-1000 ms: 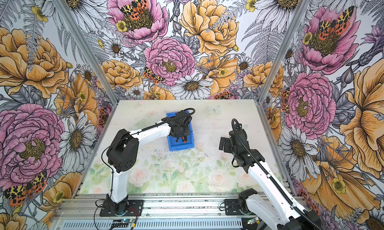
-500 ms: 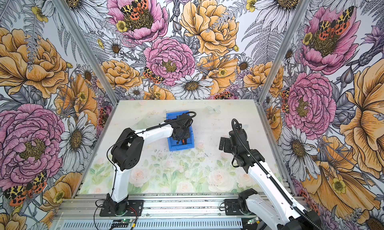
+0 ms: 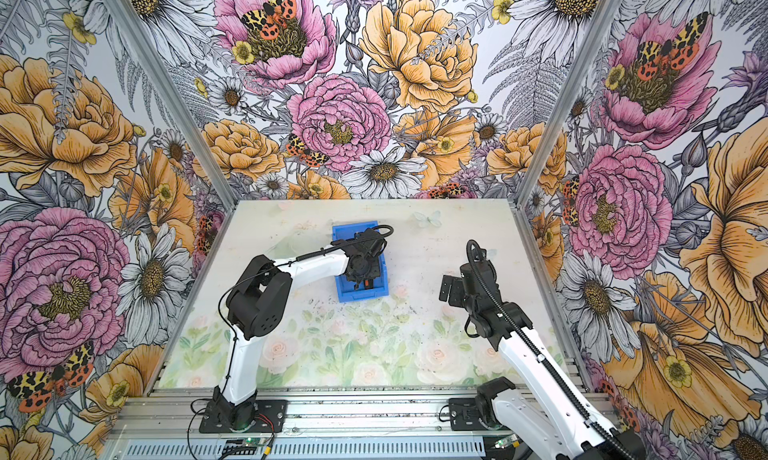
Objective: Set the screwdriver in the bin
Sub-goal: 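Lower the screwdriver into the blue bin and open the left gripper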
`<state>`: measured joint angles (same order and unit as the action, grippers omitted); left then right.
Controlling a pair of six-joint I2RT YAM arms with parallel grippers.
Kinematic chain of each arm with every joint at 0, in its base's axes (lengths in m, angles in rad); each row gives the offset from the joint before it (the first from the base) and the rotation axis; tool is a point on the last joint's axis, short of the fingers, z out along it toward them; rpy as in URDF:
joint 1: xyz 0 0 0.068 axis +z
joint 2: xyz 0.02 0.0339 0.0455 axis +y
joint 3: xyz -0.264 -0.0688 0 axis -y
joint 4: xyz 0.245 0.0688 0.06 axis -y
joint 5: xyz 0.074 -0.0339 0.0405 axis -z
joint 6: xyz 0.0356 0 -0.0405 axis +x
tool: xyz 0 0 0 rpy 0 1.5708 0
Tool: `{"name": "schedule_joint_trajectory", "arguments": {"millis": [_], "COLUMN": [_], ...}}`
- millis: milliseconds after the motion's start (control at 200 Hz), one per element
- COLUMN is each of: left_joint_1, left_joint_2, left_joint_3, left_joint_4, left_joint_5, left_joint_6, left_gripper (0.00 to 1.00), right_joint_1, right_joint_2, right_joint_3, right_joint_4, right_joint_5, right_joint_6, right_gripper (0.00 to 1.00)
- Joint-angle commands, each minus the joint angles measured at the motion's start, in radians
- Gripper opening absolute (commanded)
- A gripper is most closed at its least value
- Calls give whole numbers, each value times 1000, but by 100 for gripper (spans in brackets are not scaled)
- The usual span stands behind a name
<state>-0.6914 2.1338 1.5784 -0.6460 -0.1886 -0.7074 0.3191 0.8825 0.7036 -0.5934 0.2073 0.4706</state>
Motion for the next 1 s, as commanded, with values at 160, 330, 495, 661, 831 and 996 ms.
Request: {"name": "schedule_joint_trajectory", "arguments": {"millis": [160,330,495,661,831,996], "left_joint_1": [1,2,3,-2,-9,-20], "left_joint_2": [13,-12,-29,-54,-93,-146], "left_joint_3": [-12,-19,-18,-11,-12,-34], "left_joint_4": [9,9,8,8,6,3], "left_joint_5": [-4,-12,-12,-14,-62,-85], "left_joint_6": [-6,4,4,7,9,3], "left_gripper": [21,29,37,43,47,55], "right_joint_1": [-8,-8,-8,-8,-8,-8], "right_joint_2": [-24,-18,-22,-62,-94,-114], "right_joint_3": [-4,3,11,10,-1,-7], "right_joint_4": [13,14,14,15,13,12], "right_joint_5": [21,22,20,23,24,15], "right_joint_6": [16,17,17,16,1,-5], "right_gripper": [100,99,100,99,100,100]}}
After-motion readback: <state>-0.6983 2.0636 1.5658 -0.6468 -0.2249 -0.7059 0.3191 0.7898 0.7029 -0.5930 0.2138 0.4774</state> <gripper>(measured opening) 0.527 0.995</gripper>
